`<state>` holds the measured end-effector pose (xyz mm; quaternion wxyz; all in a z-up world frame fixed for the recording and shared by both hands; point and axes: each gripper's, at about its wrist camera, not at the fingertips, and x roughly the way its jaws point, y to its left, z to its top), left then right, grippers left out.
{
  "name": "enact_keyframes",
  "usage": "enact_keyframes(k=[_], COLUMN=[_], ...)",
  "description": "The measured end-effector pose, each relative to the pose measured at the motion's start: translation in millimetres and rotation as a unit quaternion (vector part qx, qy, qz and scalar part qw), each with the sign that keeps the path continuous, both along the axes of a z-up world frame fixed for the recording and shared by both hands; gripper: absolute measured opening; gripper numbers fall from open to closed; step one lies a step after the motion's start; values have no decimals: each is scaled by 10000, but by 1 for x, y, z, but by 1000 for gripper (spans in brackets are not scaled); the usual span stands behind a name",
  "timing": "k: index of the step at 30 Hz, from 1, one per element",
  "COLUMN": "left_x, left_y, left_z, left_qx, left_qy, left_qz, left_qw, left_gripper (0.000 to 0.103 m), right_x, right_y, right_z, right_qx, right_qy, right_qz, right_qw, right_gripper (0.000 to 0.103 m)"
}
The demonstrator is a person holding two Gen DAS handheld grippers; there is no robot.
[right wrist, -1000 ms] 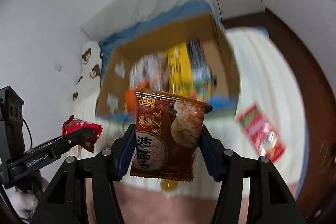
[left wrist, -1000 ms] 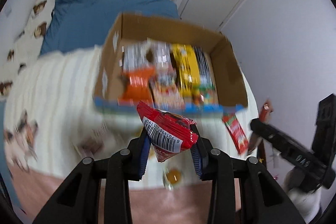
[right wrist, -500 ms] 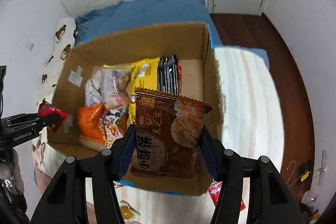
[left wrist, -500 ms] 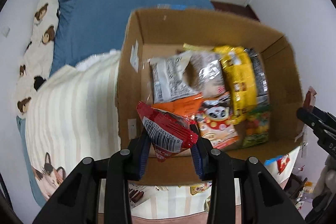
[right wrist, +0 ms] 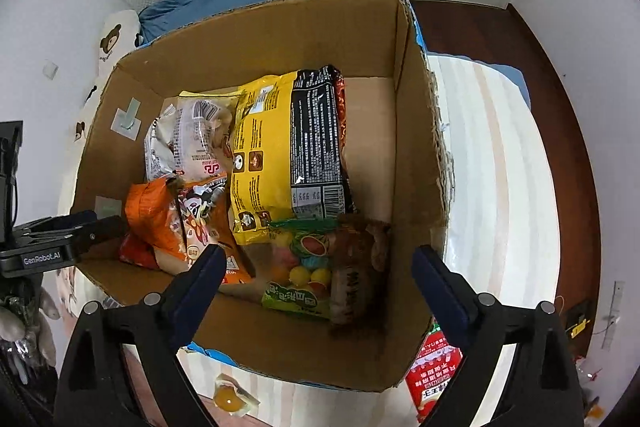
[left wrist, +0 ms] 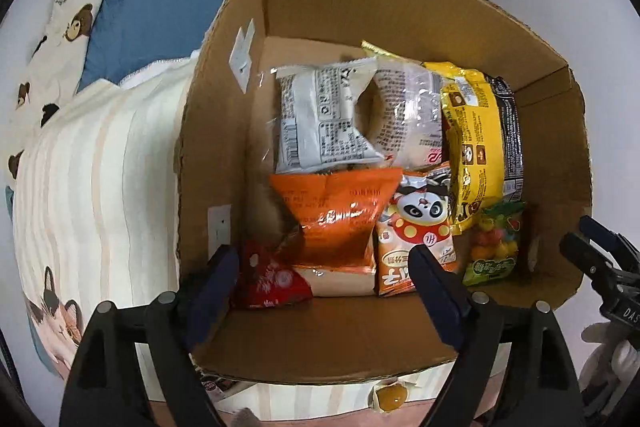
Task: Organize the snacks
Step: 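Open both tools to release the bags into the box, then grasp the Franzzi cookie pack with left tool while right grasps the yellow panda chip bag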
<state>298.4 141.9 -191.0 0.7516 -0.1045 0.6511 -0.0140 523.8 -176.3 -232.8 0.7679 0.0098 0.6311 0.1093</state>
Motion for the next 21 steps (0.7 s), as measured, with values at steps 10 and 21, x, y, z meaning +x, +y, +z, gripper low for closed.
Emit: enact_keyframes(k=[10,21], left_x=[-7,-45], left_y=[-12,-34], left_z=[15,44], left_qx=[210,673], left_qy=[-327,-1170], left_qz=[15,164], left_qw=[9992,9907], left_gripper=[87,87], right_x=[-17,-49], right_y=[3,5], right_z=[3,22], right_qx=[-246,-271], right_qy=[-208,-731], right_qz=[-176,-322], right_qw=[9993,9964], right_gripper=[96,96])
